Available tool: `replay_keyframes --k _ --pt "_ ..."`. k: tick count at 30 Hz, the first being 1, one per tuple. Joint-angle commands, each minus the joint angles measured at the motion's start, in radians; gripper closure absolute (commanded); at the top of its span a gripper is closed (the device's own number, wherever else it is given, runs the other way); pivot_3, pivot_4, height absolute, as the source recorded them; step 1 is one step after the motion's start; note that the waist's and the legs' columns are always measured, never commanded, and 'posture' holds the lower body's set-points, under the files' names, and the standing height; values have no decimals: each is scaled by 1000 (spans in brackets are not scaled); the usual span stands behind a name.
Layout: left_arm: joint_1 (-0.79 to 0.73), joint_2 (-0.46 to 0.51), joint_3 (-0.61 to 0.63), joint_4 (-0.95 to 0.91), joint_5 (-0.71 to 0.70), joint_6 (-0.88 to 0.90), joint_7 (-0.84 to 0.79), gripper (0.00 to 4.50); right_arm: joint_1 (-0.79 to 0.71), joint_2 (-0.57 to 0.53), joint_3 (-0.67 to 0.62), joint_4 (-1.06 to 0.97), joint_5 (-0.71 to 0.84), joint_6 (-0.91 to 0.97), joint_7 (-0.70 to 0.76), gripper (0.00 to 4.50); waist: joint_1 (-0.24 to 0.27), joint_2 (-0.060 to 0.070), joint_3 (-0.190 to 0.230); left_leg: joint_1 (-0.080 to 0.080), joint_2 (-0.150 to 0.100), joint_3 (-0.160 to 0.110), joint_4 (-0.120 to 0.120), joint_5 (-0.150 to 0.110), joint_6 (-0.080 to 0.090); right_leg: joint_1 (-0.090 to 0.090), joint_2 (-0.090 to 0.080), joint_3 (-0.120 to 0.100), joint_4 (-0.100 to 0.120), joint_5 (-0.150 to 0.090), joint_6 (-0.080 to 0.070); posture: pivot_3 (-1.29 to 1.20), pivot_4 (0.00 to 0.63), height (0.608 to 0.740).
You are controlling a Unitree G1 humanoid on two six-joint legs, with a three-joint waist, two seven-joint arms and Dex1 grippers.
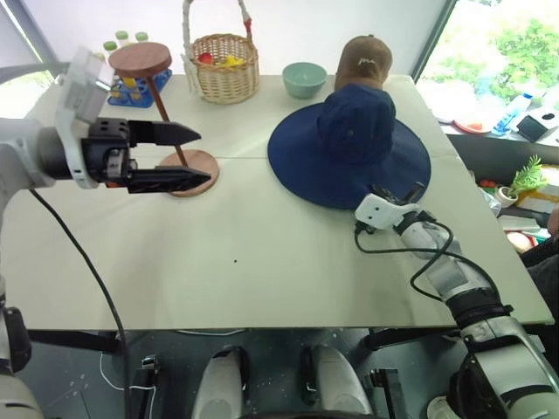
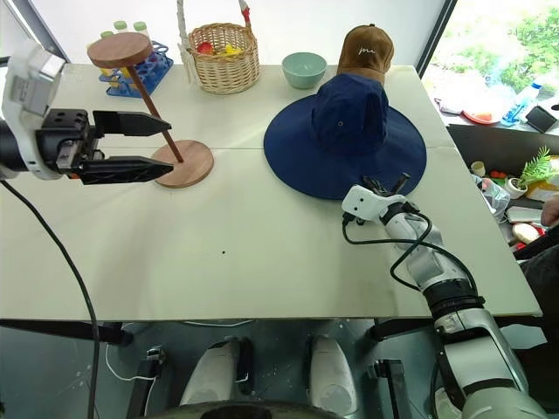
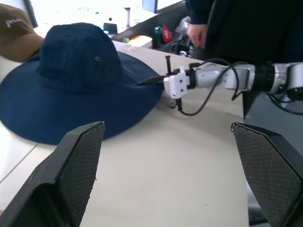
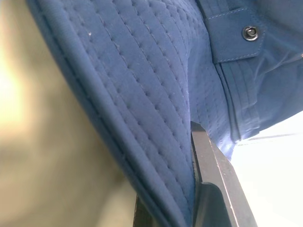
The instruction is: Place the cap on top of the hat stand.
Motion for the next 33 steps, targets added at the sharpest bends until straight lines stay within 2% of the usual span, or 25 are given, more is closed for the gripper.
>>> replay_keyframes --k 1,9,14,20,24,28,33 --pt "0 1 104 -21 -50 23 64 0 -61 -11 -67 -115 73 32 61 4470 0 0 0 0 0 0 0 0 0 0 0 0 0 0 0 0 150 740" --pt "105 -8 287 -130 -136 66 223 0 -298 -28 -155 -139 179 148 168 4470 2 2 1 0 0 0 0 0 0 0 0 0 0 0 0 0 150 740" --pt "158 -15 434 -184 -221 100 358 0 -540 -12 -174 -24 255 164 233 4470 -1 3 2 0 0 0 -1 0 0 -1 0 0 0 0 0 0 150 740" --pt "237 0 546 -237 -287 108 454 0 -851 24 -164 245 291 113 252 4470 -5 4 3 0 0 1 -2 0 0 -2 0 0 0 0 0 0 150 740" --pt "268 8 599 -253 -329 100 507 0 -1101 94 -150 583 274 55 194 4470 -18 4 3 0 0 1 -3 0 0 -2 -1 0 0 -1 -2 0 150 740" --pt "307 17 647 -274 -363 98 543 0 -1251 157 -144 774 262 11 147 4470 -25 4 3 0 0 1 -5 0 0 -3 -1 0 0 -1 -3 0 150 740" --pt "373 27 738 -293 -396 100 588 0 -1353 220 -136 875 240 -8 90 4470 -36 4 3 -1 0 0 -6 0 -1 -4 -2 0 1 -1 -2 0 150 740"
